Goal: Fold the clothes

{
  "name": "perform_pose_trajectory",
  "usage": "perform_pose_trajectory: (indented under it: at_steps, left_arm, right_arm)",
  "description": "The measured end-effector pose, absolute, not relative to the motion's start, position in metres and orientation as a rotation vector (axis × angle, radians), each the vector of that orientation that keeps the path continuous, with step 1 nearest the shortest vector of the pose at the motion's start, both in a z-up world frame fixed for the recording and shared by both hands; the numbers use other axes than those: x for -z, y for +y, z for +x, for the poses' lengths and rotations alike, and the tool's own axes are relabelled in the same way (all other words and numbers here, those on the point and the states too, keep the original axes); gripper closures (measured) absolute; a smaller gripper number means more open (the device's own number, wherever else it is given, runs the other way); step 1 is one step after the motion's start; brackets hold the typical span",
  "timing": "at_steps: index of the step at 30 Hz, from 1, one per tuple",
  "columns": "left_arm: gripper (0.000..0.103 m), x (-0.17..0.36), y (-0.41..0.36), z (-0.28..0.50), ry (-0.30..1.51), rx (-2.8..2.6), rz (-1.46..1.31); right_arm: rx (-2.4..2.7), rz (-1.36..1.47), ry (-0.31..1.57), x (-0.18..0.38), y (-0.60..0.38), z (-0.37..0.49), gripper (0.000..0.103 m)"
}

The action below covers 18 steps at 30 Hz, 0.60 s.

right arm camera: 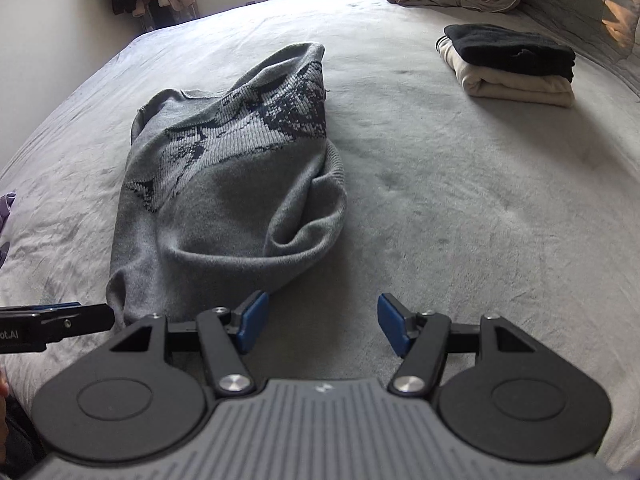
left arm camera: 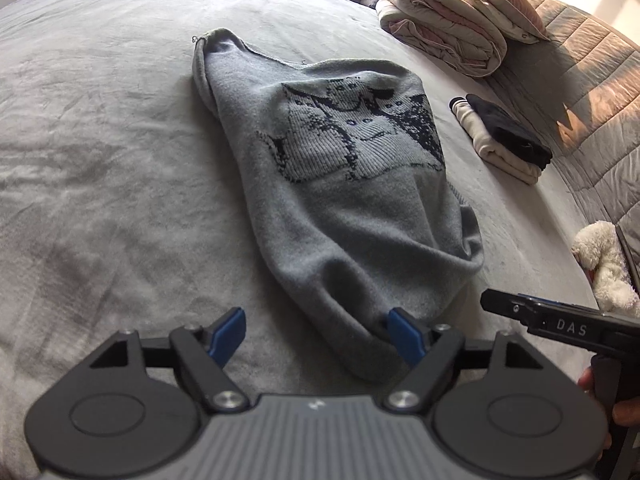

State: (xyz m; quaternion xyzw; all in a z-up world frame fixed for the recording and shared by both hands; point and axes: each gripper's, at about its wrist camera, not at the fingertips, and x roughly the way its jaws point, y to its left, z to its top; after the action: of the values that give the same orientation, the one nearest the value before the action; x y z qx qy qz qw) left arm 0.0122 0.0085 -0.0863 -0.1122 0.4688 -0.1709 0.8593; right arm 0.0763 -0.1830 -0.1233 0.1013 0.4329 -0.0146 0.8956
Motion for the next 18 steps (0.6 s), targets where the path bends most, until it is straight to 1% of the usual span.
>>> perform_pose_trajectory:
  at_steps: [5, 13, 16, 18]
  left_arm:
    - [0.024, 0.099, 0.004, 0.005, 0.984, 0.379, -0.237]
    - [0.024, 0.103, -0.005, 0.004, 0.962, 0.407, -0.22]
    - [0.026, 0.104, -0.01, 0.004, 0.955, 0.418, -0.213]
    - [0.031, 0.106, -0.014, 0.004, 0.948, 0.426, -0.207]
  right_arm:
    - [0.025, 0.217, 0.925, 0.132, -0.18, 0.073, 0.038]
    - [0.028, 0.226, 0.951, 0.141, -0.18, 0.073, 0.038]
    - [0.03, 0.228, 0.959, 0.145, -0.182, 0.074, 0.038]
    - [0.031, 0.226, 0.961, 0.146, -0.181, 0.075, 0.038]
